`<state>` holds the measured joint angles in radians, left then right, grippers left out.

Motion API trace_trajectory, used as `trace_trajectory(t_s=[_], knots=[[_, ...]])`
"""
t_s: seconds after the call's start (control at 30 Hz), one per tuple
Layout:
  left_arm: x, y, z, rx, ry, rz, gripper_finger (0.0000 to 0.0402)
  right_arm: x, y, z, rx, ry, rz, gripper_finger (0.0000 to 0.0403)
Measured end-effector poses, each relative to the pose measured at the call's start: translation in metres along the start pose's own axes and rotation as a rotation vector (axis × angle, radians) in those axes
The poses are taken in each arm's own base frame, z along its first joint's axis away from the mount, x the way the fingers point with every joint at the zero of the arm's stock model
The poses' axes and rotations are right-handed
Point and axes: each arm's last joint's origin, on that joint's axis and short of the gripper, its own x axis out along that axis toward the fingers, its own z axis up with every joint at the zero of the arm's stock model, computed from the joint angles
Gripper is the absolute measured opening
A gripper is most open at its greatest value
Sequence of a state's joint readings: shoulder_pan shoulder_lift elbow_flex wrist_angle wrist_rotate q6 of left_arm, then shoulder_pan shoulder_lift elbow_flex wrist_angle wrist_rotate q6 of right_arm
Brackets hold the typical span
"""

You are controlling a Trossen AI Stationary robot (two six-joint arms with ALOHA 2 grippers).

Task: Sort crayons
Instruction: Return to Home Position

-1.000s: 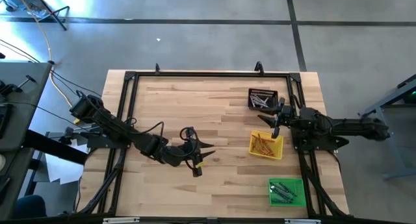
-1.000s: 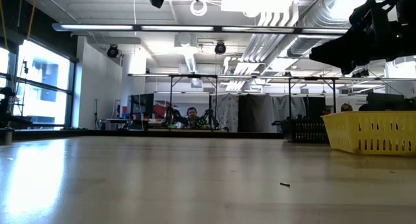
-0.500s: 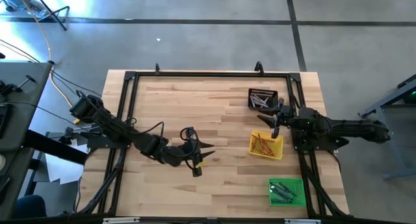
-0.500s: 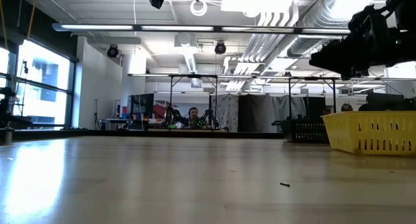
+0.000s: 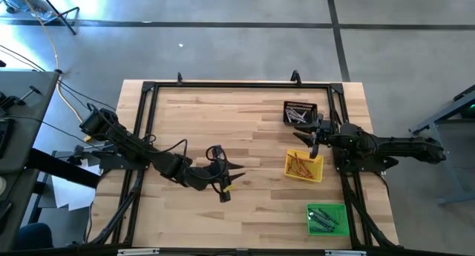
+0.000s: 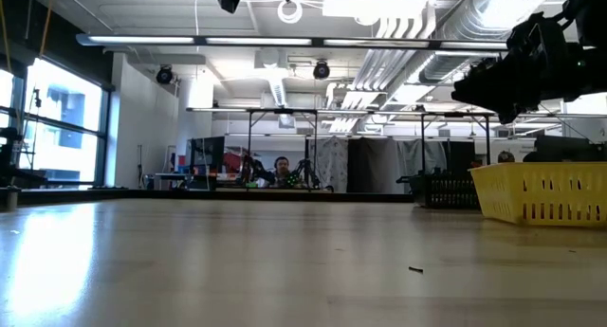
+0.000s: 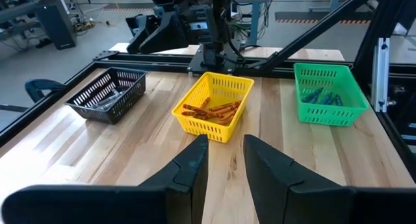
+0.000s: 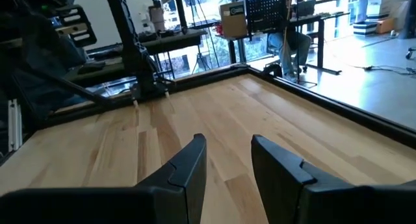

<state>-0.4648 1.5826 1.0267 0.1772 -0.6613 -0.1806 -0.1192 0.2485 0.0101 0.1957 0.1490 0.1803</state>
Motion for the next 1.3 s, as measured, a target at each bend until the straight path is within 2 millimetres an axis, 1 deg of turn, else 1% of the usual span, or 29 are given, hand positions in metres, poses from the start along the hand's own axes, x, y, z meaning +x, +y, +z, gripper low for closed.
trace_trajectory(t_s=[0.07,0.17,0.33,0.43,0.57,0.67,0.73,0.8,0.87,0.93,0.97,1.13,1.3], knots=[[0.000,0.000,0.000,0.000,0.003,-0.015,0.0087,0.000,0.000,0.000,0.001,0.000,0.000,0.0117],[0.001,-0.001,0.000,0.016,0.016,-0.089,0.0087,0.000,0.000,0.000,-0.002,0.004,-0.001,0.0117],[0.006,0.003,0.000,0.130,0.031,-0.219,0.0087,0.000,0.000,0.000,0.001,0.004,-0.001,0.0117],[0.010,0.007,0.000,0.191,0.036,-0.264,0.0087,0.000,0.000,0.000,0.001,0.004,-0.001,0.0117],[0.013,0.012,-0.001,0.200,0.047,-0.203,0.0087,0.000,0.000,0.000,0.001,0.004,-0.001,0.0117],[0.014,0.018,-0.004,0.256,0.080,-0.115,0.0087,0.000,0.000,0.000,0.002,0.004,-0.001,0.0117],[0.015,0.022,-0.009,0.308,0.129,-0.088,0.0087,0.000,0.000,0.000,0.002,0.004,-0.001,0.0117],[0.015,0.028,-0.018,0.338,0.191,-0.092,0.0087,0.000,0.000,0.000,0.002,0.004,-0.001,0.0117],[0.002,0.039,-0.027,0.341,0.239,-0.088,0.0087,0.000,0.000,0.000,0.002,0.004,-0.001,0.0117],[-0.011,0.052,-0.023,0.256,0.185,-0.070,0.0087,0.000,0.000,0.000,0.002,0.005,-0.001,0.0117],[-0.019,0.061,-0.025,0.225,0.176,-0.059,0.0087,0.000,0.000,-0.001,0.001,0.007,-0.002,0.0117],[-0.054,0.093,-0.047,0.140,0.153,-0.022,0.0087,0.001,-0.001,-0.004,-0.004,0.040,-0.009,0.0117],[-0.082,0.116,-0.072,0.070,0.119,-0.007,0.0087,0.001,-0.001,-0.006,-0.007,0.061,-0.014,0.0117]])
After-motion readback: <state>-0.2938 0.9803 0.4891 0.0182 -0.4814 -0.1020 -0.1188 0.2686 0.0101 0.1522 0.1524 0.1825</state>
